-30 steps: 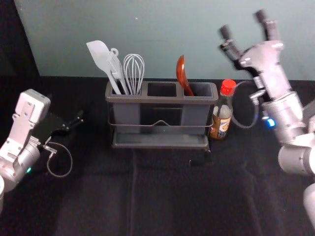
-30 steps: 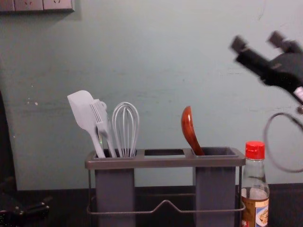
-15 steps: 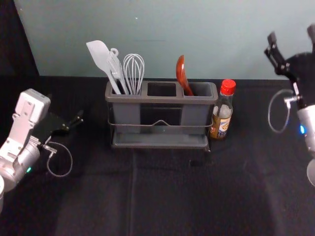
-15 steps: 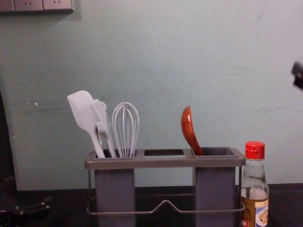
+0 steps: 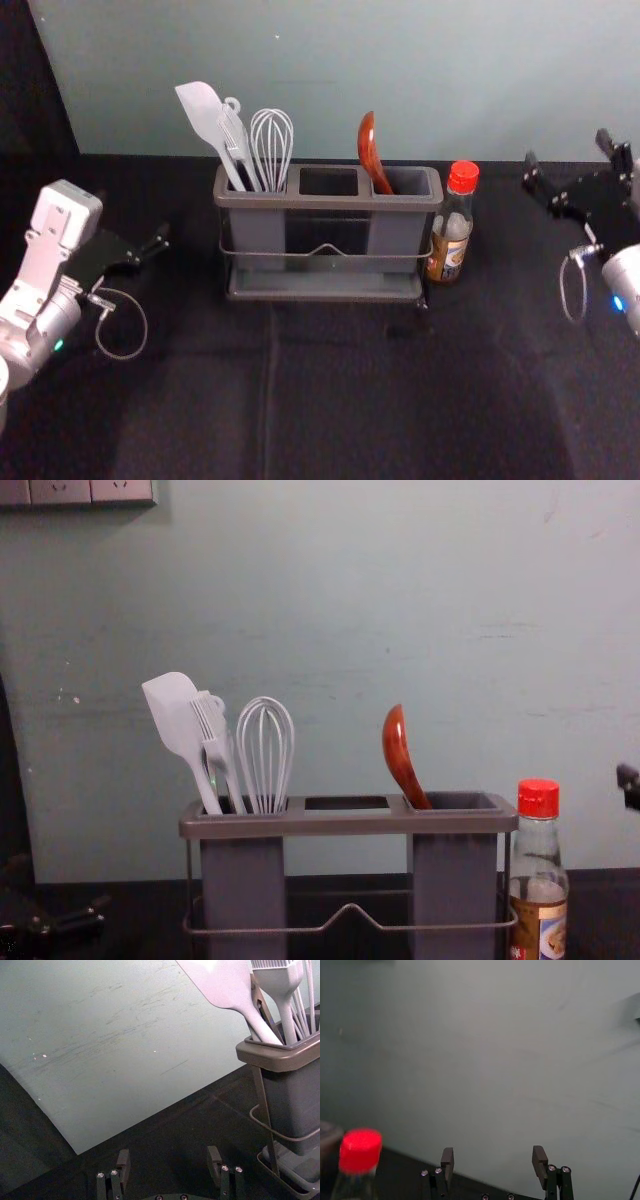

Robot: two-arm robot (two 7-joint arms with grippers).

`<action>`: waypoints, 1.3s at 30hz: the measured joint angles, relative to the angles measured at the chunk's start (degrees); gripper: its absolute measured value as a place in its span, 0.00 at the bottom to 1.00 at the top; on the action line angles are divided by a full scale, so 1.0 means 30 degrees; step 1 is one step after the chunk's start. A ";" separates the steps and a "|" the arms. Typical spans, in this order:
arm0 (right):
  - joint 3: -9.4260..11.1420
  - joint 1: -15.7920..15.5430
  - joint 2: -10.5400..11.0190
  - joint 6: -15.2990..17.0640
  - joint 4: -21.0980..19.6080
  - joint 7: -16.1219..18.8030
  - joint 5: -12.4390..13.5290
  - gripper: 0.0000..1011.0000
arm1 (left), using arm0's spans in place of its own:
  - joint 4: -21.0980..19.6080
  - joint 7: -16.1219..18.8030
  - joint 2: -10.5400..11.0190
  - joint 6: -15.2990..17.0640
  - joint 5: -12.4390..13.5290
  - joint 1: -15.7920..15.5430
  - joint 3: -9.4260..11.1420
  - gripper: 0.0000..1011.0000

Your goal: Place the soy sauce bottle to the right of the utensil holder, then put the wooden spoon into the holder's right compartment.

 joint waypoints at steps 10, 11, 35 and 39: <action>-0.1236 0.0204 0.1252 0.0167 0.0838 -0.0284 -0.2155 0.99 | 0.0000 0.0000 -0.0001 -0.0001 0.0001 -0.0001 0.0001 0.99; -0.1329 0.0228 0.1341 0.0138 0.0908 -0.0325 -0.2342 0.99 | 0.0000 0.0001 0.0000 0.0000 0.0001 -0.0001 0.0001 0.99; -0.1857 0.1256 0.1184 0.0191 0.2714 -0.1300 -0.3086 0.99 | 0.0000 0.0000 0.0000 0.0000 -0.0001 -0.0002 0.0001 0.99; -0.1666 0.1121 0.1041 0.0794 0.2446 -0.1168 -0.2671 0.99 | 0.0000 0.0000 0.0000 0.0000 0.0000 0.0000 0.0001 0.99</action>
